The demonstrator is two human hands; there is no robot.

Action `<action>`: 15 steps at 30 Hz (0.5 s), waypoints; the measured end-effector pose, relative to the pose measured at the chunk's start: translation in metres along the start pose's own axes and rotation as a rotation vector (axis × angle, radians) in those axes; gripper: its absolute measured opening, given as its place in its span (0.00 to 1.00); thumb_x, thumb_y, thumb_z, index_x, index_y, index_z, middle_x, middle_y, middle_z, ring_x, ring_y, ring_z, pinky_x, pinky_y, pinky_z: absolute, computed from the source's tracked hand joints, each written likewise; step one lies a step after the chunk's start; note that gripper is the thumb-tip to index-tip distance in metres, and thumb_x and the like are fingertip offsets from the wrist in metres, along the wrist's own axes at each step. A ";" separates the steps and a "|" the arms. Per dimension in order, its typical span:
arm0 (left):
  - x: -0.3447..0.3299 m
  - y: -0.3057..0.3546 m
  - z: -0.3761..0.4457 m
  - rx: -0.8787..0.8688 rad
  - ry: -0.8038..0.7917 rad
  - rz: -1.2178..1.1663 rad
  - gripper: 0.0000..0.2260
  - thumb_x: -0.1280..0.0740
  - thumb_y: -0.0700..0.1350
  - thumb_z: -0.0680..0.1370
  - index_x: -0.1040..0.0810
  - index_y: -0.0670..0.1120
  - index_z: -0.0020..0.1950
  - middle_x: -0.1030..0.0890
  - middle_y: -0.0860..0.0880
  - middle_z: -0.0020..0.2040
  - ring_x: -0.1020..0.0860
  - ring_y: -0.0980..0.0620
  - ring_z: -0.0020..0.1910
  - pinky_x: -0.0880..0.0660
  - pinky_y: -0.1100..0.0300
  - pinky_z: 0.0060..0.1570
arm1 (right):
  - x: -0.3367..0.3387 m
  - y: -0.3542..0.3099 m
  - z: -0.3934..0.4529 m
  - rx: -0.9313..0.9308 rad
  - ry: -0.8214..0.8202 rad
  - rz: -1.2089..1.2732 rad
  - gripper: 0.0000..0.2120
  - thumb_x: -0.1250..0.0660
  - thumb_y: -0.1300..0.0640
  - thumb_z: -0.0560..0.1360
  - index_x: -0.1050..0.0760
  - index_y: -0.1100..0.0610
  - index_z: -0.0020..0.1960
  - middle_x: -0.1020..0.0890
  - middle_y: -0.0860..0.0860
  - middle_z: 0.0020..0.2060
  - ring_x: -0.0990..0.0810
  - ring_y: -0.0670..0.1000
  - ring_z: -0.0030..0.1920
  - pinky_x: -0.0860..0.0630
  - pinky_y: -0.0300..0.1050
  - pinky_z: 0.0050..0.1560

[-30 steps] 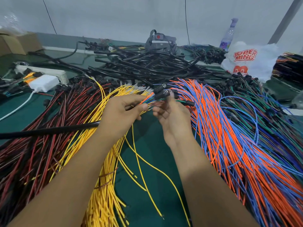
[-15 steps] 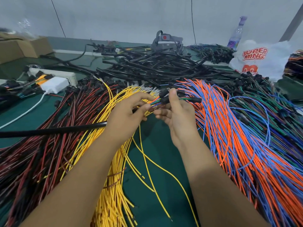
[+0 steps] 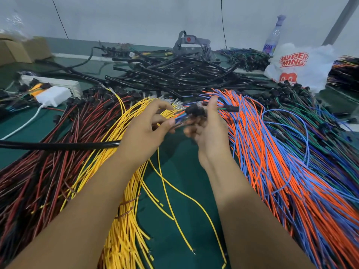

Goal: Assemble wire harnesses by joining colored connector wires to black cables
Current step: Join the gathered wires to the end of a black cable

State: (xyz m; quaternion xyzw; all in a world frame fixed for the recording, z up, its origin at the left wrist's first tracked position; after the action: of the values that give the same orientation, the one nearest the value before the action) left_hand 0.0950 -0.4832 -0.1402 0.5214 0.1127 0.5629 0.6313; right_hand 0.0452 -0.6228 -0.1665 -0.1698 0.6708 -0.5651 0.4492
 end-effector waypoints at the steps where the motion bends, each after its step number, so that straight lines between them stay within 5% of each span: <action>1: 0.003 -0.004 0.001 0.003 0.021 0.099 0.06 0.38 0.50 0.80 0.28 0.57 0.57 0.17 0.55 0.38 0.25 0.58 0.32 0.27 0.55 0.38 | -0.006 0.000 0.000 -0.023 -0.065 0.060 0.24 0.41 0.37 0.76 0.19 0.57 0.44 0.17 0.52 0.36 0.20 0.49 0.32 0.21 0.42 0.34; 3: 0.004 -0.010 0.002 0.006 0.011 0.244 0.08 0.40 0.55 0.80 0.28 0.59 0.59 0.18 0.54 0.37 0.22 0.58 0.36 0.26 0.52 0.40 | -0.013 0.001 0.000 -0.048 -0.166 0.088 0.27 0.36 0.37 0.69 0.23 0.58 0.56 0.17 0.55 0.47 0.18 0.52 0.45 0.18 0.49 0.47; 5: 0.004 -0.010 0.000 -0.013 -0.022 0.309 0.09 0.40 0.57 0.80 0.27 0.60 0.58 0.20 0.53 0.36 0.21 0.52 0.37 0.25 0.50 0.40 | -0.020 0.003 -0.001 -0.046 -0.245 0.037 0.21 0.32 0.44 0.71 0.27 0.56 0.57 0.18 0.56 0.50 0.18 0.53 0.46 0.18 0.48 0.46; 8: 0.004 -0.006 -0.004 -0.059 -0.047 0.427 0.11 0.36 0.57 0.78 0.28 0.62 0.60 0.23 0.56 0.36 0.26 0.54 0.35 0.32 0.57 0.34 | -0.021 0.002 -0.001 -0.029 -0.228 0.018 0.07 0.36 0.56 0.79 0.29 0.56 0.56 0.17 0.55 0.46 0.17 0.50 0.42 0.21 0.42 0.40; 10: 0.009 -0.005 -0.004 -0.069 -0.014 0.555 0.11 0.37 0.59 0.77 0.29 0.63 0.59 0.23 0.57 0.38 0.27 0.52 0.36 0.34 0.57 0.32 | -0.019 0.000 0.003 -0.039 -0.188 0.159 0.02 0.40 0.60 0.81 0.29 0.56 0.51 0.17 0.55 0.43 0.17 0.51 0.43 0.20 0.44 0.46; 15: 0.007 -0.002 -0.002 -0.106 -0.052 0.648 0.10 0.40 0.61 0.78 0.24 0.60 0.55 0.25 0.58 0.35 0.30 0.54 0.35 0.38 0.61 0.29 | -0.009 -0.005 0.004 -0.078 -0.056 0.544 0.10 0.38 0.59 0.80 0.27 0.58 0.40 0.23 0.51 0.30 0.20 0.50 0.33 0.22 0.45 0.43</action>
State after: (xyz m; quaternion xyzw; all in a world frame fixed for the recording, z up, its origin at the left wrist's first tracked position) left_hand 0.0968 -0.4757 -0.1395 0.5109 -0.1047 0.7259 0.4484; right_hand 0.0513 -0.6203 -0.1582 -0.0162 0.7003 -0.3923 0.5961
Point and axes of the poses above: each hand's wrist, its own z-axis towards the middle knuckle, its own x-axis out of the back of the hand, y = z × x, the point moved 8 cm from there along z, towards the middle knuckle
